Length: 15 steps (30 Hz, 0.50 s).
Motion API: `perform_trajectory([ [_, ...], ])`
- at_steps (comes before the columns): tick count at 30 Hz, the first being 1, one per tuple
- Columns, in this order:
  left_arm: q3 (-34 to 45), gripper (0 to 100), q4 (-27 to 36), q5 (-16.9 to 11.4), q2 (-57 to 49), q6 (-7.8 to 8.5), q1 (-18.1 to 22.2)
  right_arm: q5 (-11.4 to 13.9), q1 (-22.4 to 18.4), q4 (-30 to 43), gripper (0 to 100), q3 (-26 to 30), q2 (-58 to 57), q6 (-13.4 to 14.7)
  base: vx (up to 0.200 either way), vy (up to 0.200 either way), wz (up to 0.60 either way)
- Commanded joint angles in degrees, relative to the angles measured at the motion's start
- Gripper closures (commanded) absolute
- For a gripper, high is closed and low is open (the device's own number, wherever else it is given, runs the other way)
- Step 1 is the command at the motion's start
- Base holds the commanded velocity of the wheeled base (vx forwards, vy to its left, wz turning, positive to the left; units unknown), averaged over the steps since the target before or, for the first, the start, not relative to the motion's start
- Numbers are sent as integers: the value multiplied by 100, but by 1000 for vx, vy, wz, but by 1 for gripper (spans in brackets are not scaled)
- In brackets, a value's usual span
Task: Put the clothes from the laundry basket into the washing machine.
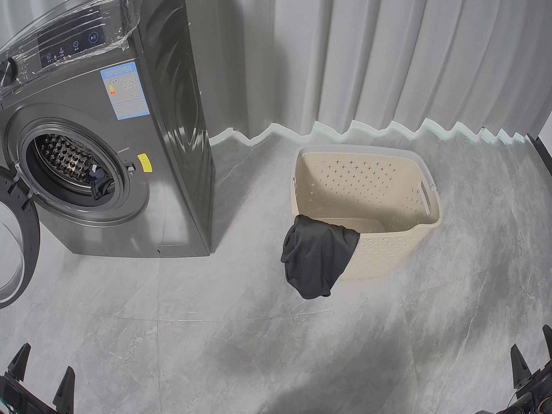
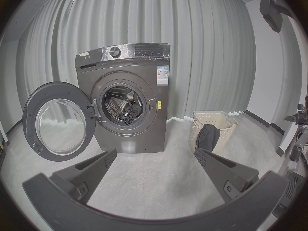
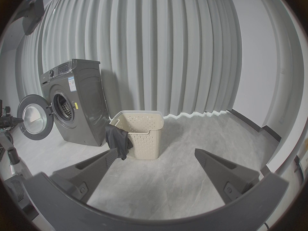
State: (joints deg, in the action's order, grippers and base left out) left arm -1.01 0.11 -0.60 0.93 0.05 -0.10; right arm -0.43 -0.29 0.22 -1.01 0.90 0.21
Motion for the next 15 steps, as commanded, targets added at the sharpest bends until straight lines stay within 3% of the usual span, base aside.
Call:
perform_trajectory([
  [1,92,0,-2,-2,-75,13,1,8,-6,4,0,101,-90,6,200,0,0],
  [4,92,0,-2,-2,-75,4,1,8,-6,-83,0,-13,-90,6,200,0,0],
  [9,92,0,-2,-2,-75,4,1,139,12,-171,0,-1270,340,-3,200,0,0],
  [12,92,0,-2,-2,-75,-22,1,350,82,-127,0,-1437,1070,32,0,0,0],
  [15,92,0,-2,-2,-75,-22,1,570,372,-268,0,-1498,2169,533,0,0,0],
])
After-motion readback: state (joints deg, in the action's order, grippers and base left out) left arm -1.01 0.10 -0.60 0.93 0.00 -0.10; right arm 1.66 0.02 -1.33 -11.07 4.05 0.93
